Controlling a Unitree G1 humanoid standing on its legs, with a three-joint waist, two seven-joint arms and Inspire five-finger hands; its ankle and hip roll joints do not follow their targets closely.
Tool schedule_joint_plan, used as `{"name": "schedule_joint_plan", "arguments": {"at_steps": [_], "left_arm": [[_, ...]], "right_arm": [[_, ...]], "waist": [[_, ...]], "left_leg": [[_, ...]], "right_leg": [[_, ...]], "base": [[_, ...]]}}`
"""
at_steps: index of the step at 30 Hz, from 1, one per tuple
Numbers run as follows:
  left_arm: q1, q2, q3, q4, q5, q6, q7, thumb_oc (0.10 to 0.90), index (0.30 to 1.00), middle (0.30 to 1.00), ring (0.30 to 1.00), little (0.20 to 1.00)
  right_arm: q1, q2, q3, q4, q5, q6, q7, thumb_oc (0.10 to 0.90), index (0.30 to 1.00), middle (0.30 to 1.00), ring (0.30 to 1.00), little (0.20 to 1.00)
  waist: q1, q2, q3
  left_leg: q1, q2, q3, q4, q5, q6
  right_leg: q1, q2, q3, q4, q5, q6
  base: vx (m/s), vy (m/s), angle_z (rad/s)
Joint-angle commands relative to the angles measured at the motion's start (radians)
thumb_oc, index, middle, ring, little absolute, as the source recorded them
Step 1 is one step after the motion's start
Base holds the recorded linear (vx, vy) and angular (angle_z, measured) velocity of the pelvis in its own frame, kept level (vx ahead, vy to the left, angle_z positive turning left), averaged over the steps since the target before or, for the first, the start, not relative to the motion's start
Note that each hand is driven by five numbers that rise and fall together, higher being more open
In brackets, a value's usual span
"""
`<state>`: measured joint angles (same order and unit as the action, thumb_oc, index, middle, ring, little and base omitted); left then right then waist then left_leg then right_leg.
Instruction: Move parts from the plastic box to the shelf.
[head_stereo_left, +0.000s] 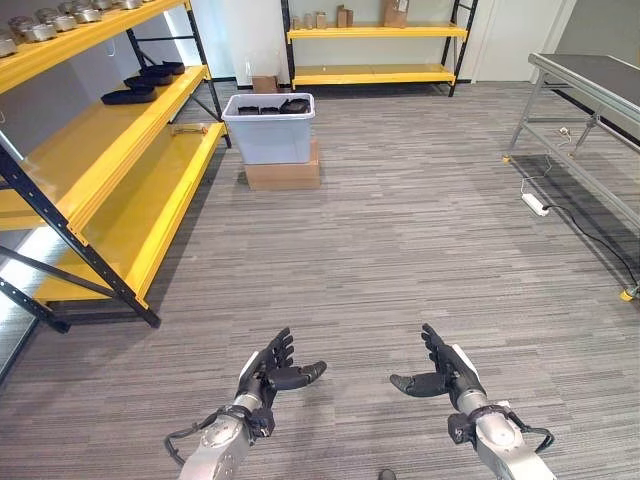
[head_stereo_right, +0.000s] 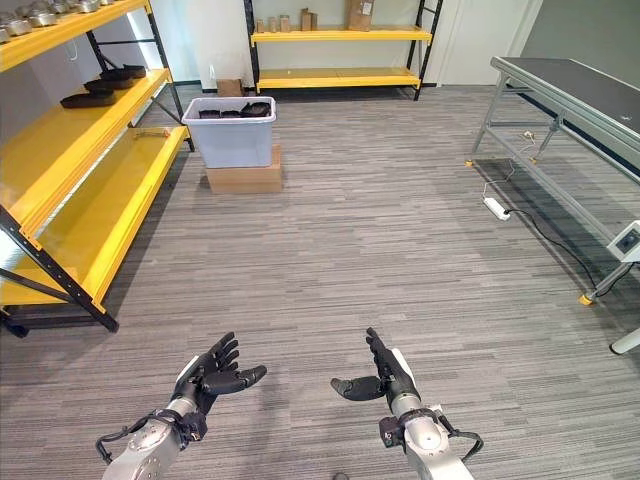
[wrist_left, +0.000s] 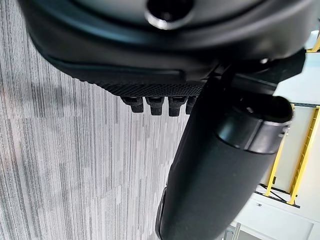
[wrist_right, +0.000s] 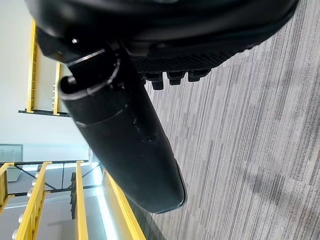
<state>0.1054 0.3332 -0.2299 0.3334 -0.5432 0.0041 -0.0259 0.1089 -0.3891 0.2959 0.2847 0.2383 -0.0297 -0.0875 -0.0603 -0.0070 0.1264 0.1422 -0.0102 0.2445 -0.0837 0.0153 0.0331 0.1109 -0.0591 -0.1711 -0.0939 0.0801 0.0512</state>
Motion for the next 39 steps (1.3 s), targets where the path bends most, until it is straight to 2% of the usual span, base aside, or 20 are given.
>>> {"name": "schedule_joint_plan", "arguments": {"at_steps": [1,7,8,17,22,27,34,37,39], "left_arm": [[-0.085,0.021,0.045,-0.066,0.012,-0.053,0.017,0.900,1.000,1.000,1.000,1.000],[-0.071,-0.001,0.054,-0.055,-0.038,-0.054,0.059,0.900,1.000,1.000,1.000,1.000],[-0.069,-0.008,0.055,-0.059,-0.043,-0.037,0.039,0.900,1.000,1.000,1.000,1.000],[-0.070,0.002,0.047,-0.098,-0.052,-0.042,0.009,0.900,1.000,1.000,1.000,1.000],[-0.070,0.004,0.044,-0.110,-0.081,-0.014,-0.020,0.900,1.000,1.000,1.000,1.000],[-0.066,-0.003,0.047,-0.104,-0.075,0.009,0.001,0.900,1.000,1.000,1.000,1.000],[-0.068,-0.005,0.040,-0.079,-0.040,0.007,0.011,0.900,1.000,1.000,1.000,1.000],[-0.065,0.003,0.037,-0.081,-0.023,0.016,-0.011,0.900,1.000,1.000,1.000,1.000],[-0.059,0.007,0.038,-0.087,-0.027,0.017,0.021,0.900,1.000,1.000,1.000,1.000]], "right_arm": [[-0.102,-0.015,-0.047,-0.114,0.012,-0.062,-0.001,0.900,1.000,1.000,1.000,1.000],[-0.099,-0.001,-0.042,-0.096,0.035,-0.053,0.010,0.900,1.000,1.000,1.000,1.000],[-0.097,0.006,-0.043,-0.097,0.056,-0.063,0.017,0.900,1.000,1.000,1.000,1.000],[-0.087,0.025,-0.048,-0.096,0.144,-0.072,0.051,0.900,1.000,1.000,1.000,1.000],[-0.084,0.032,-0.049,-0.096,0.136,-0.086,0.076,0.900,1.000,1.000,1.000,1.000],[-0.088,0.031,-0.052,-0.087,0.114,-0.067,0.037,0.900,1.000,1.000,1.000,1.000],[-0.085,0.030,-0.059,-0.087,0.110,-0.081,0.037,0.900,1.000,1.000,1.000,1.000],[-0.087,0.021,-0.052,-0.087,0.069,-0.080,0.053,0.900,1.000,1.000,1.000,1.000],[-0.086,0.015,-0.049,-0.092,0.068,-0.077,0.048,0.900,1.000,1.000,1.000,1.000]], "waist": [[-0.012,-0.007,-0.026],[-0.009,-0.008,-0.025],[-0.007,-0.010,-0.026],[-0.005,-0.009,-0.023],[-0.007,-0.007,-0.025],[-0.006,-0.006,-0.025],[-0.008,-0.006,-0.022],[-0.007,-0.006,-0.017],[-0.006,-0.007,-0.017]], "left_leg": [[0.026,0.048,0.005,-0.004,-0.073,-0.040],[0.026,0.049,0.005,-0.004,-0.072,-0.041],[0.025,0.048,0.005,-0.004,-0.073,-0.041],[0.022,0.047,0.002,-0.004,-0.073,-0.039],[0.024,0.045,0.003,-0.004,-0.074,-0.038],[0.024,0.043,0.001,-0.004,-0.073,-0.036],[0.023,0.041,0.002,-0.004,-0.075,-0.035],[0.023,0.038,-0.001,-0.004,-0.075,-0.033],[0.026,0.036,-0.002,-0.004,-0.075,-0.032]], "right_leg": [[0.026,-0.023,-0.006,0.007,-0.053,0.052],[0.027,-0.023,-0.009,0.007,-0.053,0.052],[0.027,-0.023,-0.012,0.007,-0.054,0.052],[0.024,-0.024,-0.015,0.007,-0.053,0.053],[0.026,-0.023,-0.014,0.007,-0.054,0.054],[0.026,-0.025,-0.015,0.007,-0.053,0.054],[0.024,-0.024,-0.014,0.007,-0.054,0.055],[0.023,-0.023,-0.009,0.007,-0.053,0.056],[0.024,-0.023,-0.008,0.007,-0.052,0.056]], "base": [[0.00,0.000,0.00],[0.00,0.000,0.00],[0.00,0.000,0.00],[0.00,0.000,0.00],[0.00,0.000,0.00],[0.00,0.000,0.00],[0.00,0.000,0.00],[0.02,0.030,0.00],[0.05,0.058,0.00]]}}
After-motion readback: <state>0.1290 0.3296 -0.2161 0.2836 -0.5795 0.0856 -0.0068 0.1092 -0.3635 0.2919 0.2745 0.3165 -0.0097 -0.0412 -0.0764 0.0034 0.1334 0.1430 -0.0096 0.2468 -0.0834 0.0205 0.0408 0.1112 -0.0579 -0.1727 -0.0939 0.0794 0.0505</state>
